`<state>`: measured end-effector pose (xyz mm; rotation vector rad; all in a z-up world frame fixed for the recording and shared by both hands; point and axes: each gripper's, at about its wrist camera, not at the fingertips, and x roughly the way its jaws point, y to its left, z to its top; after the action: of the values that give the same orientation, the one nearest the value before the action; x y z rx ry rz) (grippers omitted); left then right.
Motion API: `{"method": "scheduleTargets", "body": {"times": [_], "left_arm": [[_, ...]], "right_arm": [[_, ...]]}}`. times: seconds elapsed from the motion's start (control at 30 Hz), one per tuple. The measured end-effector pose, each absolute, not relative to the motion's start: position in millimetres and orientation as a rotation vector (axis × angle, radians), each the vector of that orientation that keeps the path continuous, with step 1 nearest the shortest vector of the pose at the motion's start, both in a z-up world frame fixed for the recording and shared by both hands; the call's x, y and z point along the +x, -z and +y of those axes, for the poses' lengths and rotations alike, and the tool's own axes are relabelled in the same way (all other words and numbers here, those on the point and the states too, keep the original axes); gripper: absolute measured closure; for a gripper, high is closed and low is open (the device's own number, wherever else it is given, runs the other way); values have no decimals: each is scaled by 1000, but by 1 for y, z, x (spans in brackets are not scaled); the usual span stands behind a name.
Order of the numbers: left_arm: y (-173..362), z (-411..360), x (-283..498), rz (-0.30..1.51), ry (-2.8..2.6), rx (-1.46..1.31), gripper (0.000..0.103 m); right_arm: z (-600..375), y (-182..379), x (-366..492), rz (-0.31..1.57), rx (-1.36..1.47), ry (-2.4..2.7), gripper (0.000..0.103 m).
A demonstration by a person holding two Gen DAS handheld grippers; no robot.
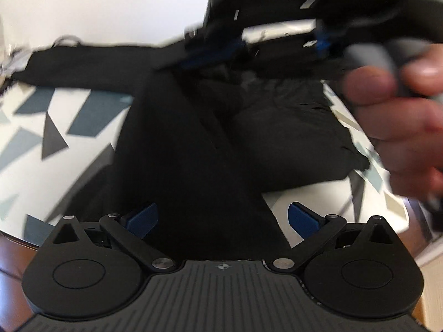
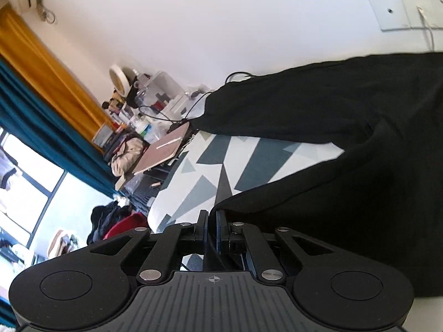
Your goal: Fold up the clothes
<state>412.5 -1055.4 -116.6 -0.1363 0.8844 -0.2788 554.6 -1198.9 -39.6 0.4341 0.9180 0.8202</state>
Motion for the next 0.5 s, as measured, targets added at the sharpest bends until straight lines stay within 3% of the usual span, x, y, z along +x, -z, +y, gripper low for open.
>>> {"method": "scheduleTargets", "body": {"times": [0.1, 0.17, 0.2, 0.23, 0.27, 0.4, 0.5], "left_arm": [[132, -1060, 430, 946, 221, -191, 1], [141, -1054, 432, 946, 223, -243, 8], [144, -1049, 430, 940, 231, -267, 39], [147, -1042, 430, 955, 230, -275, 78], [150, -1037, 431, 983, 223, -275, 91], [150, -1008, 430, 980, 171, -285, 97], [141, -987, 432, 959, 137, -305, 98]], "right_arm": [[-1195, 37, 559, 918, 442, -835, 99], [-1198, 36, 561, 910, 476, -849, 103], [-1200, 34, 562, 893, 500, -861, 103], [-1203, 32, 563, 874, 525, -874, 103], [-1206, 31, 564, 853, 549, -888, 103], [-1207, 27, 567, 835, 416, -793, 103], [-1227, 43, 568, 839, 479, -728, 87]]}}
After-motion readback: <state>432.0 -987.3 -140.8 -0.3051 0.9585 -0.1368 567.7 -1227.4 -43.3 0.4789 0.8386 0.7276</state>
